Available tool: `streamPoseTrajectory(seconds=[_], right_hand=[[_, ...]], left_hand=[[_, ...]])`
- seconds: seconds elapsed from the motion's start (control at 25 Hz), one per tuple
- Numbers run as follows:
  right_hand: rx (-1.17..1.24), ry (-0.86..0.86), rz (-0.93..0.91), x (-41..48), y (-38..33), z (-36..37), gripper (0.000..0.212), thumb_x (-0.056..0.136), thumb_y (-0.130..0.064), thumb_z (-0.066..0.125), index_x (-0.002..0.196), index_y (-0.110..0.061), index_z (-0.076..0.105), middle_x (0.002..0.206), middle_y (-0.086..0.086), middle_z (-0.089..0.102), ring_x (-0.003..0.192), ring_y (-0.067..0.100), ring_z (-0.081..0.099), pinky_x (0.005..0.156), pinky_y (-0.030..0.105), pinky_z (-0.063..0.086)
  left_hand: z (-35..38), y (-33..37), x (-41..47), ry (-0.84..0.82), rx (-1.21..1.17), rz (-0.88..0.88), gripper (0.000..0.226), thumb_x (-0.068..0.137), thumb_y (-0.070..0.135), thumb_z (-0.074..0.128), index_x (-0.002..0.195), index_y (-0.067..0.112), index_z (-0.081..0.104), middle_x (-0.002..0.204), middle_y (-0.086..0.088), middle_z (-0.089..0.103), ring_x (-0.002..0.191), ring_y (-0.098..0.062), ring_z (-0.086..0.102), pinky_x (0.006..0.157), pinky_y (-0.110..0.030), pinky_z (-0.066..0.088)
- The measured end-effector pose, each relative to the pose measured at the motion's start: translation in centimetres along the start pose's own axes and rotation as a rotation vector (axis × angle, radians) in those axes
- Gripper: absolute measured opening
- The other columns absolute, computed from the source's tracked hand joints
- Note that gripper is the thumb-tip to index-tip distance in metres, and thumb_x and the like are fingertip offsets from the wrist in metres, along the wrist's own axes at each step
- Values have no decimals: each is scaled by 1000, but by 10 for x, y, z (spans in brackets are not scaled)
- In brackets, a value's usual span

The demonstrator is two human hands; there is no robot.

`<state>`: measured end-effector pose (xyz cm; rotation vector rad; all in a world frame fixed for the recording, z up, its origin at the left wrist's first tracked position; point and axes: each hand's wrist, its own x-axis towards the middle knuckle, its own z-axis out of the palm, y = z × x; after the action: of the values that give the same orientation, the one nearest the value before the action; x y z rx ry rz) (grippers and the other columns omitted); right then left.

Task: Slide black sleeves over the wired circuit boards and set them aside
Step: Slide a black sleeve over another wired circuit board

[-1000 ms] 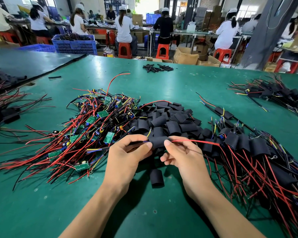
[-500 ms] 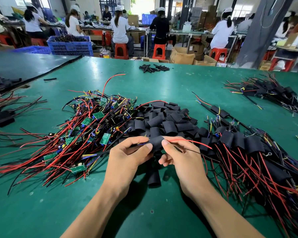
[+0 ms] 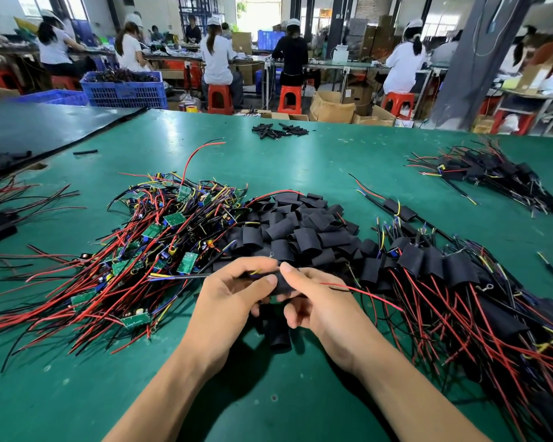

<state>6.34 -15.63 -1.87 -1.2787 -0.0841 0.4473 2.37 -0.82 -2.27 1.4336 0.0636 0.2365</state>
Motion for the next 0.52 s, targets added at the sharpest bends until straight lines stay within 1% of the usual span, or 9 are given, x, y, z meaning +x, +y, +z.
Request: streamPoseTrajectory(seconds=[0.04, 0.12, 0.16, 0.2, 0.28, 0.32, 0.36, 0.44, 0.52], right_hand=[[-32, -29, 21, -2, -2, 0, 28, 82, -36, 75, 86, -9, 69, 75, 13, 67, 45, 17, 50, 48, 24, 40], [30, 31, 27, -1, -8, 2, 22, 88, -31, 70, 85, -10, 67, 76, 12, 70, 41, 14, 47, 45, 22, 39], [141, 101, 11, 1, -12, 1, 20, 87, -30, 70, 85, -11, 65, 75, 11, 71, 39, 12, 46, 43, 21, 39], [305, 173, -20, 3, -18, -3, 19, 85, -32, 70, 86, -13, 64, 75, 8, 72, 38, 10, 44, 42, 19, 39], [689, 259, -92, 3, -31, -15, 28, 82, -36, 70, 97, -14, 64, 80, 4, 74, 38, 6, 44, 40, 15, 38], [838, 286, -117, 1, -36, -23, 33, 85, -38, 68, 104, -12, 64, 85, 3, 75, 40, 5, 46, 40, 14, 37], [926, 314, -129, 0, -39, -31, 37, 89, -41, 65, 108, -8, 64, 89, 3, 76, 41, 5, 49, 42, 14, 37], [967, 349, -144, -1, -38, -39, 41, 95, -45, 56, 104, -6, 66, 92, 4, 77, 43, 6, 52, 46, 13, 38], [926, 332, -175, 0, -34, -39, 46, 96, -50, 50, 103, -7, 67, 96, 4, 77, 43, 7, 51, 45, 14, 39]], left_hand=[[0, 1, 1, 1, -14, 12, 27, 86, 2, 70, 102, 23, 76, 101, -10, 75, 73, -18, 59, 56, -23, 45], [1, 2, 2, 30, -61, 29, 37, 85, 2, 72, 114, 26, 71, 102, -9, 75, 65, -18, 60, 54, -23, 47], [1, 3, 2, 55, -89, 26, 42, 84, 3, 73, 119, 26, 68, 101, -7, 76, 61, -19, 60, 53, -24, 48], [1, 4, 2, 88, -103, 21, 43, 84, 5, 73, 121, 27, 66, 99, -6, 76, 56, -20, 58, 50, -24, 46], [-1, 4, 2, 158, -74, 21, 32, 87, 7, 73, 113, 25, 68, 88, -8, 74, 47, -20, 52, 45, -22, 40], [-1, 4, 2, 183, -44, 20, 24, 88, 7, 71, 106, 23, 70, 84, -11, 72, 44, -19, 48, 44, -21, 37], [-2, 4, 2, 200, -7, 23, 18, 89, 6, 70, 101, 20, 71, 80, -14, 70, 42, -18, 46, 43, -20, 36], [-2, 2, 1, 212, 100, 43, 14, 90, 4, 69, 93, 18, 72, 75, -15, 68, 41, -15, 45, 43, -19, 37], [-1, 1, -2, 204, 262, 79, 16, 89, 5, 69, 85, 20, 73, 72, -3, 71, 48, -13, 55, 50, -17, 44]])
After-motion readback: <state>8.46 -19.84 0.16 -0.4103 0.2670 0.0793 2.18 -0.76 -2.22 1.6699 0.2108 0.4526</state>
